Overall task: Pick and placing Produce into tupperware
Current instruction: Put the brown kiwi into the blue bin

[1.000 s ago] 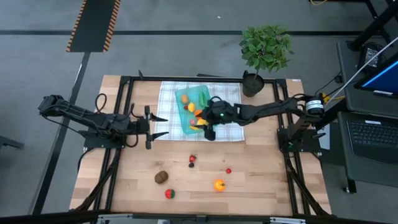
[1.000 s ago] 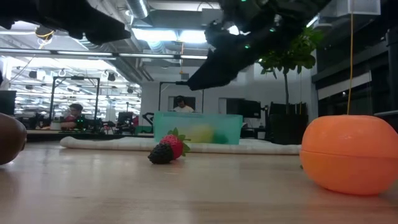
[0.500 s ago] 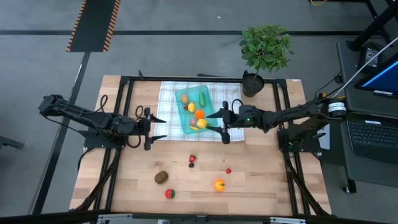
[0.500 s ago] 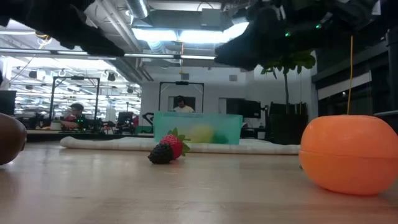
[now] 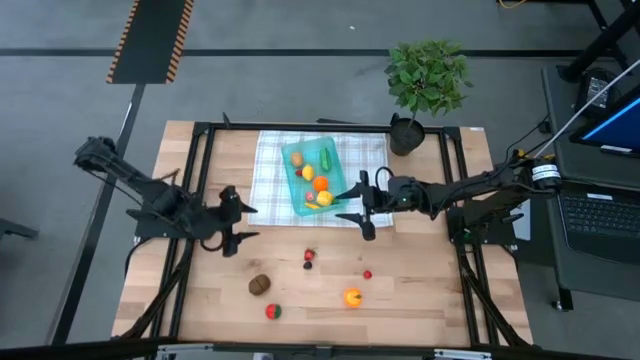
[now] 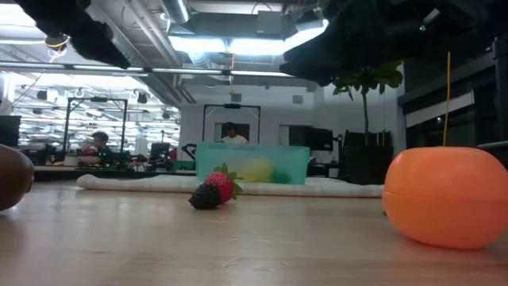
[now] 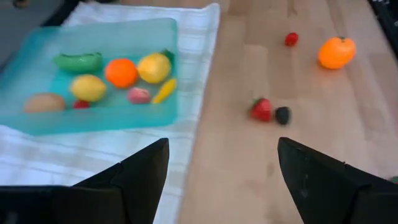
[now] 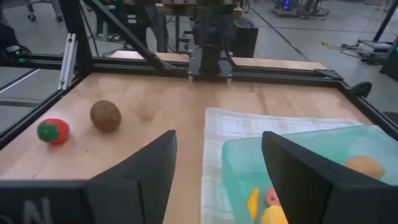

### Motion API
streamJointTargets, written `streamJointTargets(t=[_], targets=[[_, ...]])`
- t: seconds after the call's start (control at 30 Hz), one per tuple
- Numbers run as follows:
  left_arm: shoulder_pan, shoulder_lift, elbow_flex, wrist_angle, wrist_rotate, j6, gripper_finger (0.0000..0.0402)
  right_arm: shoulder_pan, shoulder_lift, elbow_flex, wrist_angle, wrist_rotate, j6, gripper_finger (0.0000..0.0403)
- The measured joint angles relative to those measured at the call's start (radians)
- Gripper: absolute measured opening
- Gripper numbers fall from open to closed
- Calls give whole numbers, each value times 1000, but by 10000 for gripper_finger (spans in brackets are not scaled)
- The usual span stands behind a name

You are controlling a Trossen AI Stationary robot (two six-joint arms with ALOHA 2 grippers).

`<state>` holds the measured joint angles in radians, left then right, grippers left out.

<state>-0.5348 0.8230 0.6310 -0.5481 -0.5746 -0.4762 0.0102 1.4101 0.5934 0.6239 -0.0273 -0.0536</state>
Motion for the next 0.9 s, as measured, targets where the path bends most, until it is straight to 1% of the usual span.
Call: streamJointTargets(t=[0.13,0.27,0.37,0.53,0.63,0.73,0.83,0.9], targets=[[-126,101,53,-19,-76,-168,289,22,0,0,-7,0,0,237],[-229,229,115,-21,-126,-331,289,67,0,0,-32,0,25,237],[-278,338,178,-49,-135,-454,289,101,0,0,-75,0,47,237],[-332,522,326,-199,-138,-676,289,144,-3,-22,-44,0,49,237],[-354,621,431,-278,-137,-775,289,164,-34,-93,31,15,68,237],[-363,708,521,-340,-119,-863,289,194,-91,-203,171,42,77,237],[-358,787,593,-395,-40,-957,289,242,-150,-302,322,43,76,237],[-350,840,638,-439,24,-1012,289,272,-189,-348,374,39,73,237]])
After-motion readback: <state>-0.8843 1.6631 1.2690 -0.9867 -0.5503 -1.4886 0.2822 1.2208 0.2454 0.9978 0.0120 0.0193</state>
